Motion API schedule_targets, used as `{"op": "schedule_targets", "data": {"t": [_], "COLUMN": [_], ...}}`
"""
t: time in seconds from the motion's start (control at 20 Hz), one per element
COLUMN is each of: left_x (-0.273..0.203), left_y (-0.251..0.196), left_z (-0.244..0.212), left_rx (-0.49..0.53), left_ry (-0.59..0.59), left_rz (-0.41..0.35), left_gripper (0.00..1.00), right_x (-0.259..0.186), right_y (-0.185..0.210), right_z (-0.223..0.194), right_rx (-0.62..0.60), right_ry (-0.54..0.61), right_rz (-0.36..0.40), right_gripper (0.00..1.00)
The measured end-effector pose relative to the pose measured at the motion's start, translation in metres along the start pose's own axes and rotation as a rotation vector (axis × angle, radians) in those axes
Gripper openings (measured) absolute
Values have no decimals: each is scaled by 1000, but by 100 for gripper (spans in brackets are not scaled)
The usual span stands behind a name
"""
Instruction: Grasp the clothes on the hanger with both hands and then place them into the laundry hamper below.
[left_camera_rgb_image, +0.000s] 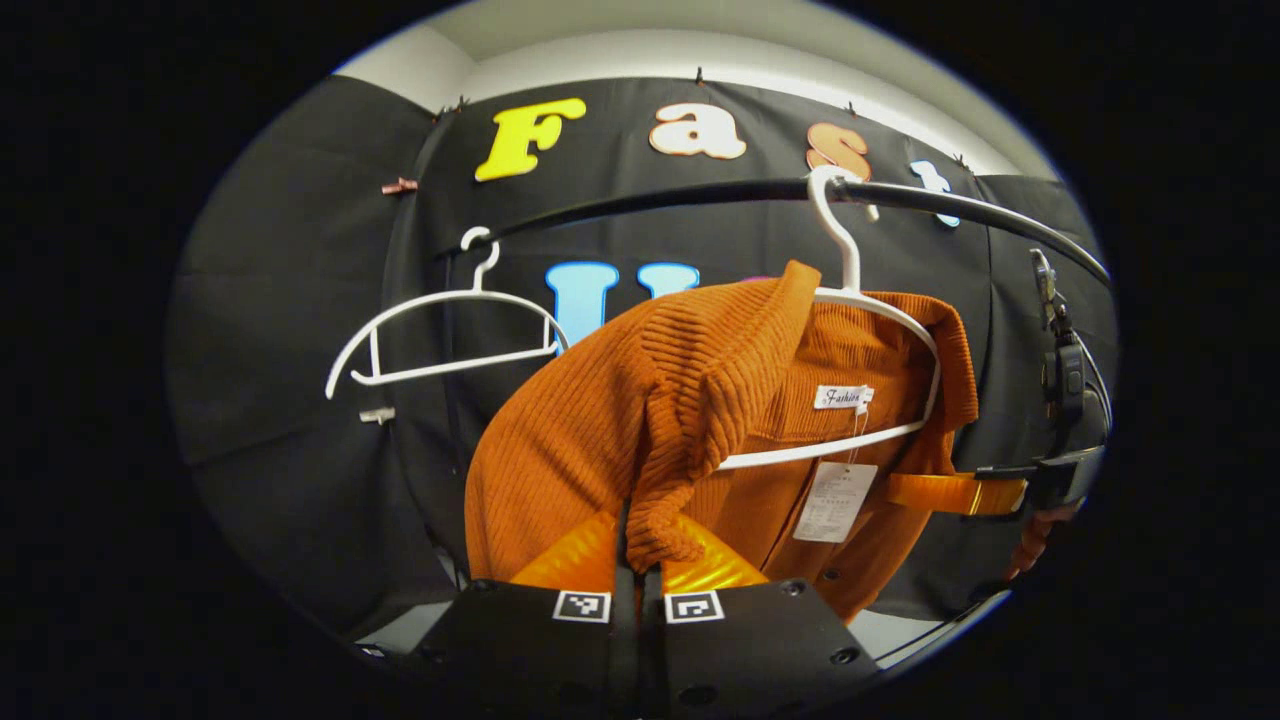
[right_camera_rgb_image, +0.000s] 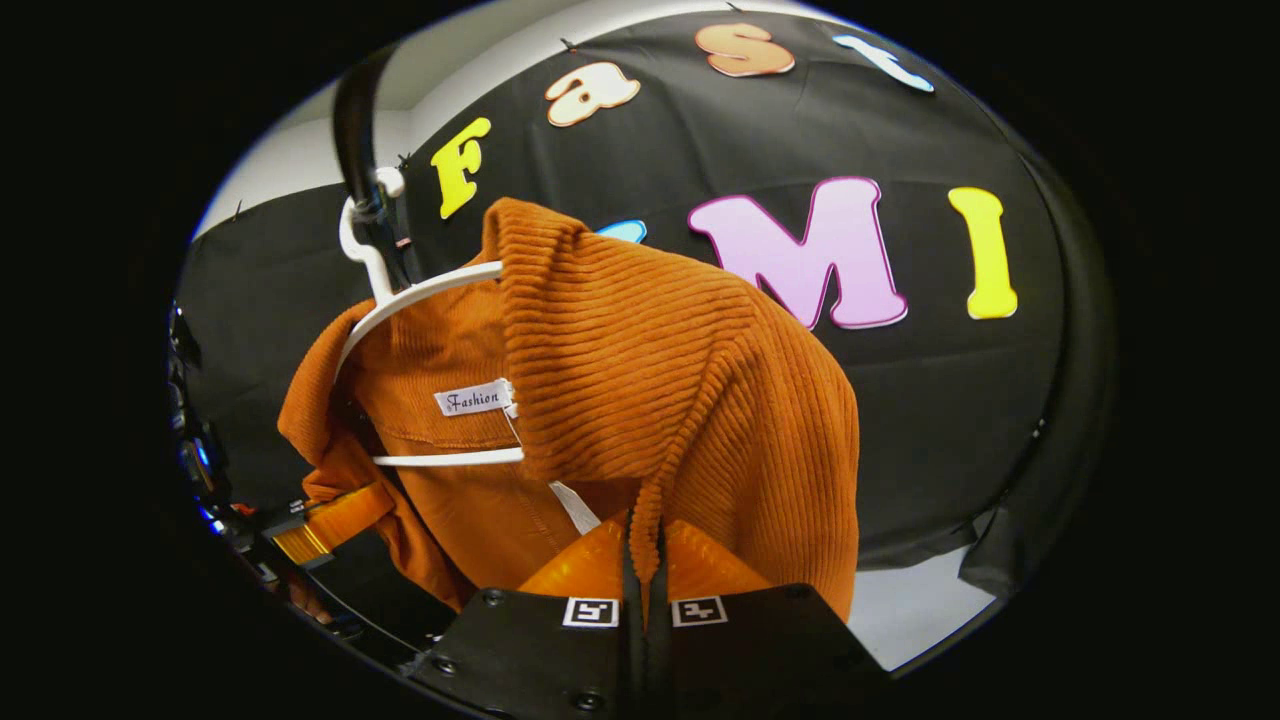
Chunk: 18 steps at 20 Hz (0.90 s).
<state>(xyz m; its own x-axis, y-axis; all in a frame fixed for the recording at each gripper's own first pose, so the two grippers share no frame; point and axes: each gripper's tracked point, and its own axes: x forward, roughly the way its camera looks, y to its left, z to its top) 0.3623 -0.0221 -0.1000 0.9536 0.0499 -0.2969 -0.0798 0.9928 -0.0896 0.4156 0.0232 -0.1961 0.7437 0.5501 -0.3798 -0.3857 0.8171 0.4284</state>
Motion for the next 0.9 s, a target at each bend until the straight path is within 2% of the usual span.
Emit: {"op": "schedule_targets", "data": {"t": [0.15,0.25,0.35,0.45,0.65,0.75,0.9], "left_x": [-8,-14,-19,-21,-27,-24,-19], "left_y": [-1,-8,-6,2,19,31,44], "left_z": [3,7,23,40,64,69,64], "left_rx": [-9,-17,-3,-5,-33,-42,-75], "left_ry": [48,82,67,28,-21,-32,-28], "left_rz": [-40,-95,-112,-96,-77,-57,-29], "left_gripper": [6,6,5,5,5,7,5], "right_x": [-5,-13,-20,-26,-35,-35,-25], "right_y": [-7,-13,-15,-32,-62,-75,-91], "right_z": [2,16,37,60,99,100,88], "right_rx": [39,31,22,-38,-59,-73,-45], "right_ry": [68,59,17,-41,-167,-177,-162], "right_rz": [25,23,16,-35,-151,-191,-218], "right_gripper": [5,5,5,5,5,5,5]}}
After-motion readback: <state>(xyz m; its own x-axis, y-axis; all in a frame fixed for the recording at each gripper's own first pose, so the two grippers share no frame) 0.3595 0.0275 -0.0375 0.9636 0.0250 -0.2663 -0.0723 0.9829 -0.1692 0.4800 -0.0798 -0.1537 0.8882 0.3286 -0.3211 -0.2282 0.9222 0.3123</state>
